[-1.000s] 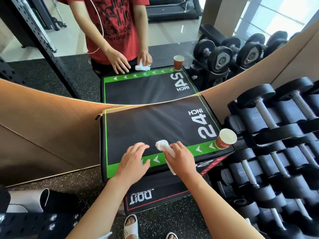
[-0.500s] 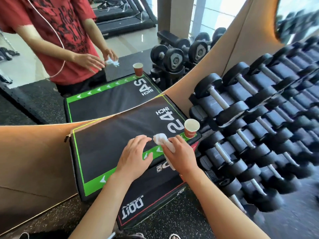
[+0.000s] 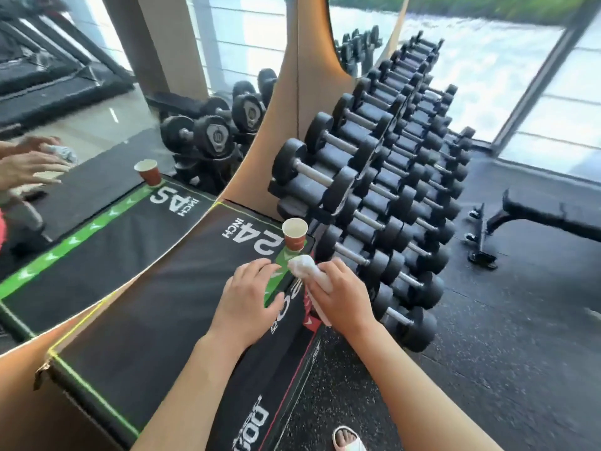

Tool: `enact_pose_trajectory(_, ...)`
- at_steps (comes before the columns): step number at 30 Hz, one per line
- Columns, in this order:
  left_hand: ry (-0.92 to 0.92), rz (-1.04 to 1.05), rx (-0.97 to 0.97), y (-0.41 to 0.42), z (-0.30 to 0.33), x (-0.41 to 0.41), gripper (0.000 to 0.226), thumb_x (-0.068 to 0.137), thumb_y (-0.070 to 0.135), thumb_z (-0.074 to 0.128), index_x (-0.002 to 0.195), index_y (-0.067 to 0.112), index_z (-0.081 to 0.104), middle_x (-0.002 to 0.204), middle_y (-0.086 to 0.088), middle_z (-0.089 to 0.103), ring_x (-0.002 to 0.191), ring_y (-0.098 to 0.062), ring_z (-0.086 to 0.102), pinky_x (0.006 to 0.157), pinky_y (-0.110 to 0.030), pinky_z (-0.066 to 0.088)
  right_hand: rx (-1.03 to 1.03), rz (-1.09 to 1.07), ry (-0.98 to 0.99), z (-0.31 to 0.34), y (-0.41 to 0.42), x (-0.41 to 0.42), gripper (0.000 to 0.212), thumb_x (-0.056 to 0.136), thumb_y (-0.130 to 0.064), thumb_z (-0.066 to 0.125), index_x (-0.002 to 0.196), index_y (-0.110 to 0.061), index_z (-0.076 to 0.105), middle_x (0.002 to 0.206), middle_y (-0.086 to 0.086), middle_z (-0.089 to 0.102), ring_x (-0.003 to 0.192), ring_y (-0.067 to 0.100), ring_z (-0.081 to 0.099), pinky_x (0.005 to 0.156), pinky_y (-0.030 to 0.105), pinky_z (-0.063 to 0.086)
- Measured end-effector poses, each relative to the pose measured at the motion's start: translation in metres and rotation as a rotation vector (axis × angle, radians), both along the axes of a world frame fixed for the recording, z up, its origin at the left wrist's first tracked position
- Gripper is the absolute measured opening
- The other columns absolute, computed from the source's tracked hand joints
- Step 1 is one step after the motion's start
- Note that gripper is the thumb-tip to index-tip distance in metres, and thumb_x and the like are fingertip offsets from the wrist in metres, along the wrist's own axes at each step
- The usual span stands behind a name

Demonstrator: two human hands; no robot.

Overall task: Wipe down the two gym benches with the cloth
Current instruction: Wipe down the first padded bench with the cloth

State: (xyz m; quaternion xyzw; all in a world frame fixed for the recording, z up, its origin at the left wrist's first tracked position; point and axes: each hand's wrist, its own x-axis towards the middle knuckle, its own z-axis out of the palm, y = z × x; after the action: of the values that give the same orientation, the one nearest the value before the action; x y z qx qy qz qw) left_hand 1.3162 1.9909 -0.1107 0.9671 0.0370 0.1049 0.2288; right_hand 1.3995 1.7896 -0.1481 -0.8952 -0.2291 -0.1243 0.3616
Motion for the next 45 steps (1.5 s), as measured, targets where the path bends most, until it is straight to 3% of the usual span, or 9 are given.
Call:
enact_pose_trajectory(8,-0.011,-0.284,0.007,-0.056,0.003,-0.013,0.055,0.089,0.032,0.077,0.141,0.016,0.063,0.145,-0.002,0.058,0.135,-0.027,0.051,0.115,-0.048,0.043,-0.063,-0.262,-0.024,0.005,-0.081,-0.076,0.029,0.099,-0.049,0.062,0.1,-0.02,0.064,0.095,-0.01,0.056,0.081,0.014,0.059,0.068,0.035,0.053)
enact_pose_trajectory(17,-0.023,-0.528,0.032,-0.162,0.003,-0.045,0.058,0.094,0.041,0.07,0.147,0.019,0.057,0.151,0.0,0.053,0.143,-0.022,0.045,0.119,-0.048,0.04,-0.081,-0.535,-0.014,0.009,-0.194,-0.157,0.028,0.099,-0.054,0.056,0.101,-0.027,0.062,0.095,-0.014,0.054,0.08,0.009,0.055,0.066,0.026,0.044)
enact_pose_trajectory(30,0.003,-0.632,0.104,-0.367,0.002,-0.142,0.066,0.094,0.049,0.068,0.153,0.024,0.052,0.162,0.0,0.045,0.152,-0.025,0.036,0.12,-0.056,0.035,-0.017,-0.691,0.004,-0.002,-0.394,-0.304,0.031,0.101,-0.049,0.066,0.101,-0.018,0.067,0.092,-0.01,0.057,0.073,0.011,0.058,0.063,0.036,0.056)
enact_pose_trajectory(38,0.019,-0.696,0.097,-0.506,-0.002,-0.221,0.065,0.094,0.046,0.071,0.151,0.021,0.055,0.159,-0.002,0.048,0.149,-0.026,0.041,0.119,-0.055,0.036,0.004,-0.806,0.011,-0.014,-0.531,-0.407,0.031,0.099,-0.05,0.066,0.1,-0.02,0.066,0.093,-0.01,0.058,0.075,0.011,0.058,0.064,0.032,0.054)
enact_pose_trajectory(45,0.035,-0.789,0.112,-0.577,-0.005,-0.254,0.065,0.095,0.047,0.07,0.152,0.022,0.054,0.16,-0.001,0.048,0.149,-0.026,0.04,0.121,-0.051,0.035,-0.011,-0.931,0.029,-0.023,-0.6,-0.462,0.026,0.098,-0.045,0.071,0.099,-0.02,0.065,0.091,-0.011,0.057,0.074,0.01,0.057,0.064,0.028,0.051)
